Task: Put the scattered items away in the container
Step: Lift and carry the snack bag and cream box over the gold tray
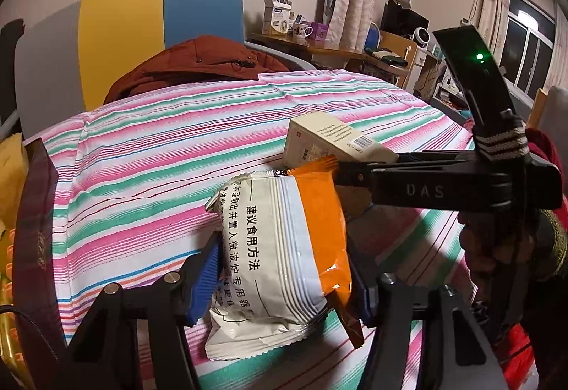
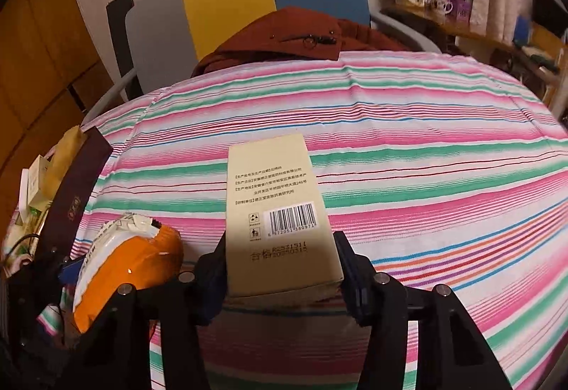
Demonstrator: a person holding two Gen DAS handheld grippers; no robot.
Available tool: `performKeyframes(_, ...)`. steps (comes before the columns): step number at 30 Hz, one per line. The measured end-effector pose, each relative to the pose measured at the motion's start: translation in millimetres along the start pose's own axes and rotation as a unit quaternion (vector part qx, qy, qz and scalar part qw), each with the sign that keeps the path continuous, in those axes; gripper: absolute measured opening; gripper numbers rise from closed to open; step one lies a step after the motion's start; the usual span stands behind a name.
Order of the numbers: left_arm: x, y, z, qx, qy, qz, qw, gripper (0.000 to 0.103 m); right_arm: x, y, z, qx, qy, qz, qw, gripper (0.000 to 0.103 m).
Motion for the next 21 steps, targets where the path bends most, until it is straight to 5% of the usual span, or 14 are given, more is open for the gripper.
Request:
performKeyframes(11,14.1,-21.5,28.3,-0.003,-0.002,0.009,1.0,0.062,-11.0,-26.3,17.2,0.013,0.007,-0.002,1.0,0.053)
performKeyframes(21,12.6,-46.5,55.1,0.009,0.041,0.022,0.9989,0.064,-29.9,-54.6,35.9,0.013,0.014,0.006,1.0,0.053)
Point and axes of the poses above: each gripper's, at about its wrist camera, not at the fingertips, and z roughly against the way its jaws point, x to its right, y to its top, the point moved 3 cm from there along -z, roughly the way its jaws point, and after that the axes turned 10 degrees about -z, right-handed, at the moved point
